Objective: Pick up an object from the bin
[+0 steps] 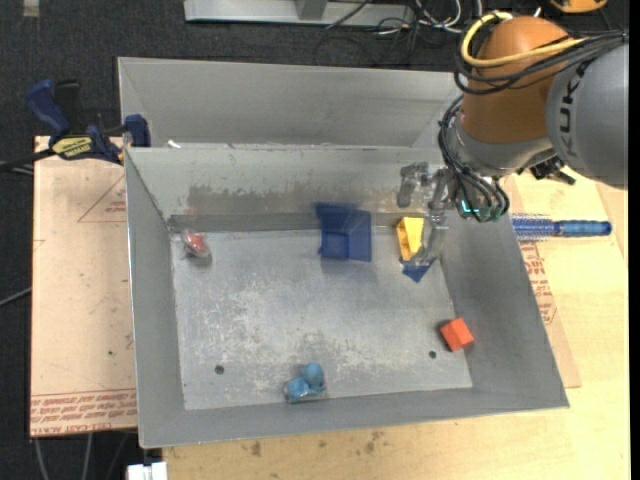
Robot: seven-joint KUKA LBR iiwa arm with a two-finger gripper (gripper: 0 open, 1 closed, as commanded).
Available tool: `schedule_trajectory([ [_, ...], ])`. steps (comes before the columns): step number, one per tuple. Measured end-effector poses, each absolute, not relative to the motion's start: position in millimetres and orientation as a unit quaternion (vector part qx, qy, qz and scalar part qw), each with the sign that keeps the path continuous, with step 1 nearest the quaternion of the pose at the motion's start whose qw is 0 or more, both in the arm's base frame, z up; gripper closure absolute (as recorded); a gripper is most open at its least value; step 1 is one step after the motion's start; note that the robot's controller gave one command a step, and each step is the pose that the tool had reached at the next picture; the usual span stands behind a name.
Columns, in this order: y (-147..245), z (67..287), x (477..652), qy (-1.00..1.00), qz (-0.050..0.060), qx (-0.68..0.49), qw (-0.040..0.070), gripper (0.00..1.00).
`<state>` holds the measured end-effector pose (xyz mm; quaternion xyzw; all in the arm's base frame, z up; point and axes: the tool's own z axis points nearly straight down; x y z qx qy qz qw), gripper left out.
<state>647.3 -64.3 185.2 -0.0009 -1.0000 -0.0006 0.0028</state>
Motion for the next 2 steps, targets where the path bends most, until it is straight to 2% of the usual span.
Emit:
schedule_trajectory([
  [1,-11,68,636.3,-0.993,-0.001,-0.121,0.001,0.00],
  [2,-121,72,649.1,-0.993,0.001,-0.114,-0.004,0.00],
])
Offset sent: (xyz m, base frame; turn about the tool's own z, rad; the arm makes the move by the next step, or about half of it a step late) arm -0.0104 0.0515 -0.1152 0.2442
